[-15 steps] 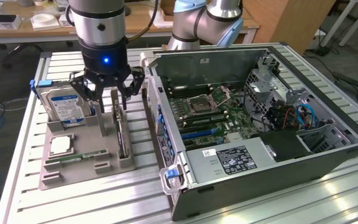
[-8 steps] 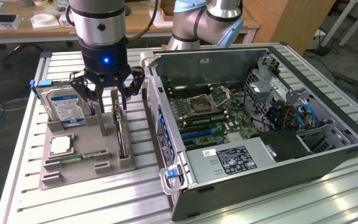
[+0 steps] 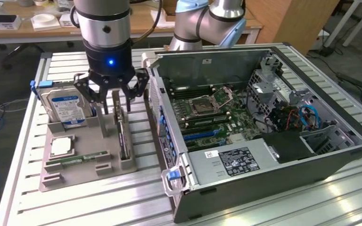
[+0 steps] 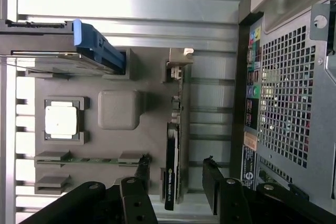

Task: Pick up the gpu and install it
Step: 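Pick up the gpu and move the gpu toward the slot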

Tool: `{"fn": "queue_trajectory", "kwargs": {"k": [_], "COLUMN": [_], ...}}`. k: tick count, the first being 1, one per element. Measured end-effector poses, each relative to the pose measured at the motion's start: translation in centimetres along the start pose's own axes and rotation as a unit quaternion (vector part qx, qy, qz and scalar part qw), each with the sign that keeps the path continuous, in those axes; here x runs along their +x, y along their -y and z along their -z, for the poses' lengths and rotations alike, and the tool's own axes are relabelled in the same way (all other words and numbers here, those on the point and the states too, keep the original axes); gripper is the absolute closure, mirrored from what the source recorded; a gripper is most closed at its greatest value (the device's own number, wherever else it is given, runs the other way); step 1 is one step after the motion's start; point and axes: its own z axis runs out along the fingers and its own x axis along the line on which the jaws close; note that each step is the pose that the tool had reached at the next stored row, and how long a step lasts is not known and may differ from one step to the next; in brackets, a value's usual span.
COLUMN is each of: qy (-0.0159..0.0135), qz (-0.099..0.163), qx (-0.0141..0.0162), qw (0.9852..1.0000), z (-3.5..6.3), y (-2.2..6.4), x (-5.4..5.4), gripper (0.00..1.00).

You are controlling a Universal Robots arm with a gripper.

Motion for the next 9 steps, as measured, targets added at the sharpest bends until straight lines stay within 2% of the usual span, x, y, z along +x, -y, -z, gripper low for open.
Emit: {"fn": "queue_trajectory", "kwargs": {"k": [9], "qy": [0.0000], "qz": [0.000], "qx": [0.0003], "qw": [1.0000], "z": [-0.77], "y": [0.07], "x": [-0.02], "gripper": [0.47]}}
